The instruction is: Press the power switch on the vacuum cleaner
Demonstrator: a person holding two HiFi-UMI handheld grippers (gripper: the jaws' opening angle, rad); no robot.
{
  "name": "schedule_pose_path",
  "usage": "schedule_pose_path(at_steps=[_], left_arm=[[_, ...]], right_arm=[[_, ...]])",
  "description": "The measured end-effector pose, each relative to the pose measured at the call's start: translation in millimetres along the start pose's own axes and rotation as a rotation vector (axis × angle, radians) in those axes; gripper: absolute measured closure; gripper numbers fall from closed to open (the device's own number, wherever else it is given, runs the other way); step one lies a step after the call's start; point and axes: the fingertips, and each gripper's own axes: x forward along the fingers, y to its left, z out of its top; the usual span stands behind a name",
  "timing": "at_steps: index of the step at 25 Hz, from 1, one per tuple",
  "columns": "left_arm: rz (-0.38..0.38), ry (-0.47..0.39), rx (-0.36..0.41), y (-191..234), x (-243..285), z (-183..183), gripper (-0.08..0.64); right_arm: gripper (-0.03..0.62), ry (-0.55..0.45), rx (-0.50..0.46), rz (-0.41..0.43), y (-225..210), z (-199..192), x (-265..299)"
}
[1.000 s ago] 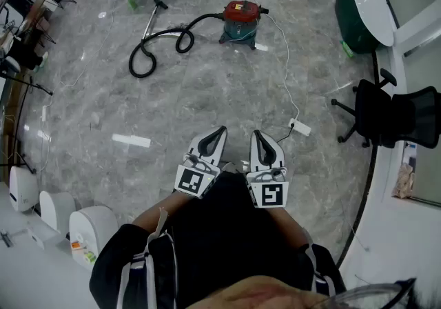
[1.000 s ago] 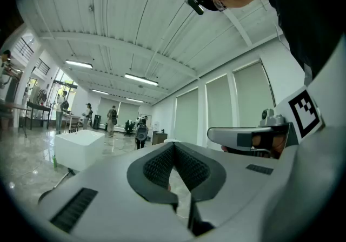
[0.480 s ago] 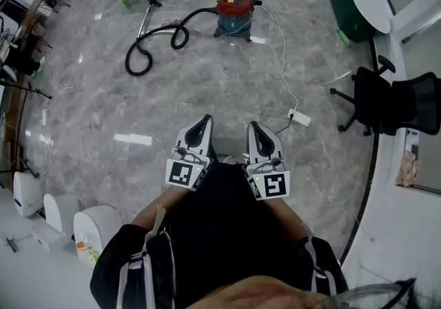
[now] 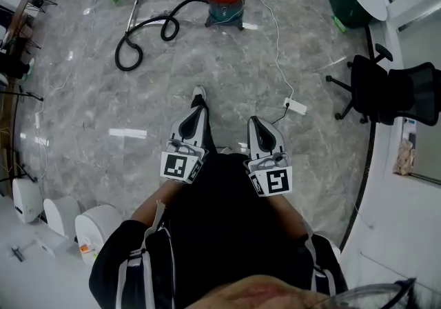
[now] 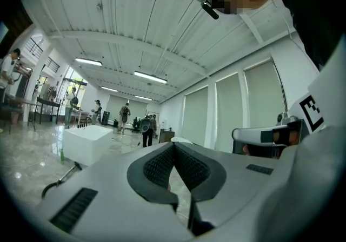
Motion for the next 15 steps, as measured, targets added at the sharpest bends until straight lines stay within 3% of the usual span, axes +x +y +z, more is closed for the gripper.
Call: schedule_pose_path(at_steps=[7, 12, 15], left_arm=[[-0.015, 0.010, -0.041, 47, 56, -14, 0.549], [-0.044, 0.007, -0.048, 110, 128, -8, 0.549], [-0.058, 0.016, -0.032, 157, 173, 7, 0.549]], right_arm=[[0.574, 0.041, -0.043, -0.041, -32, -10, 64], [0.574, 0.059, -0.083, -0.090, -62, -3, 162], [0.574, 0.060, -0.090, -0.058, -60, 11, 226]])
